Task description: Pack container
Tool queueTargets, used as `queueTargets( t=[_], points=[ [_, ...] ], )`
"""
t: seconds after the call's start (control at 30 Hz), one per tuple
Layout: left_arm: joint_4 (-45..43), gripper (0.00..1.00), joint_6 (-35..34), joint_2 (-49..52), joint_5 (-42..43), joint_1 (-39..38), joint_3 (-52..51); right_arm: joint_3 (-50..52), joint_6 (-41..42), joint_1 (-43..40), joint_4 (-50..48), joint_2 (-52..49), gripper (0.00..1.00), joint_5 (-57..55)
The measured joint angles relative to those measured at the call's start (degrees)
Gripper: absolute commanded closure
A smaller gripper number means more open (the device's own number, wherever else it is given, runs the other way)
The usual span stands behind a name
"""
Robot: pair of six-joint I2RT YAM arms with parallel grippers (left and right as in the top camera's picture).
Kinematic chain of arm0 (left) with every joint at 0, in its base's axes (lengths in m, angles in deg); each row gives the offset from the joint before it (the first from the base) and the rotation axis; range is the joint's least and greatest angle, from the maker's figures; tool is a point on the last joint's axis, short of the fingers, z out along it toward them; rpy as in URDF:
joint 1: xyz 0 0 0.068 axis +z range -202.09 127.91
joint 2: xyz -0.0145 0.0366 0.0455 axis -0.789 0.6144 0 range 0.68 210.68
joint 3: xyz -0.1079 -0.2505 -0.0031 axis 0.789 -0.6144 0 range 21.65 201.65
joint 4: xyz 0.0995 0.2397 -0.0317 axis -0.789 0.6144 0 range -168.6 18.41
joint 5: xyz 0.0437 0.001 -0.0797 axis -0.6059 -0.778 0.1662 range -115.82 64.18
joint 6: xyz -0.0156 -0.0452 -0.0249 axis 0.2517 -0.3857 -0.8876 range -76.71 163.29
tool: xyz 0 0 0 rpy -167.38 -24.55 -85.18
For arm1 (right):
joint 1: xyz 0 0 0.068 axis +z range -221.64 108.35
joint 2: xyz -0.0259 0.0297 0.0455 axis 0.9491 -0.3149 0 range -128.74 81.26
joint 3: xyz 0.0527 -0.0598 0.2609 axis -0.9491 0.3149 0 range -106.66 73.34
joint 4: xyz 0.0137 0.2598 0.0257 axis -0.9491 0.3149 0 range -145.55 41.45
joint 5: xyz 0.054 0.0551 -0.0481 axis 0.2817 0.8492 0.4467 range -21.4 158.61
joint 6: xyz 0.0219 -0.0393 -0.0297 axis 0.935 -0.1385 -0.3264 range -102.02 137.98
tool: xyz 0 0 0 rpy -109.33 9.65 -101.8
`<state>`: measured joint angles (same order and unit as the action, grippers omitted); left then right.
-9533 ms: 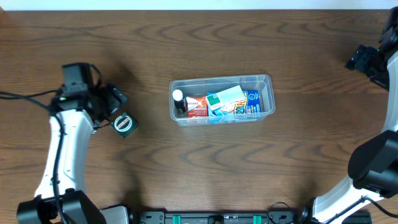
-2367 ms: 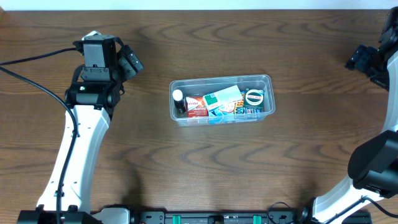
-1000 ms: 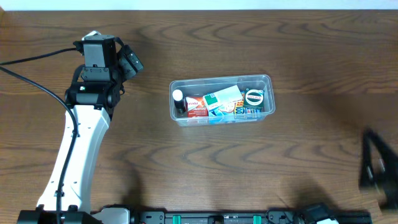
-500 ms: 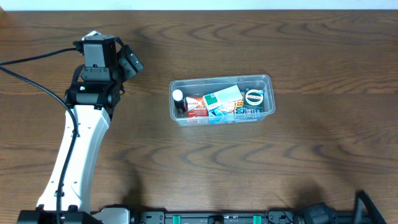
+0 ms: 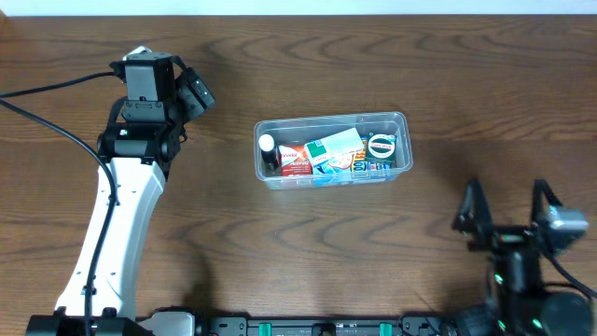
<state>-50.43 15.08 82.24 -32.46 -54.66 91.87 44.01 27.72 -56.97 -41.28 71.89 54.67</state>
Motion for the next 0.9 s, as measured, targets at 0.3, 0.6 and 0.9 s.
queueTargets(
  t=[0.3, 0.6, 0.9],
  points=[
    [0.00, 0.02, 0.00, 0.00, 0.00, 0.00, 0.00, 18.43, -1.90, -3.19, -21.44, 0.17, 0.01, 4.11],
    [-0.02, 0.02, 0.00, 0.00, 0.02, 0.00, 0.00, 25.59, -3.30, -6.08, -22.36, 6.21, 0.01, 6.93],
    [0.00, 0.02, 0.00, 0.00, 0.02, 0.00, 0.00, 28.81, -6.49, -6.62, -19.15, 8.63, 0.01, 8.74]
  ],
)
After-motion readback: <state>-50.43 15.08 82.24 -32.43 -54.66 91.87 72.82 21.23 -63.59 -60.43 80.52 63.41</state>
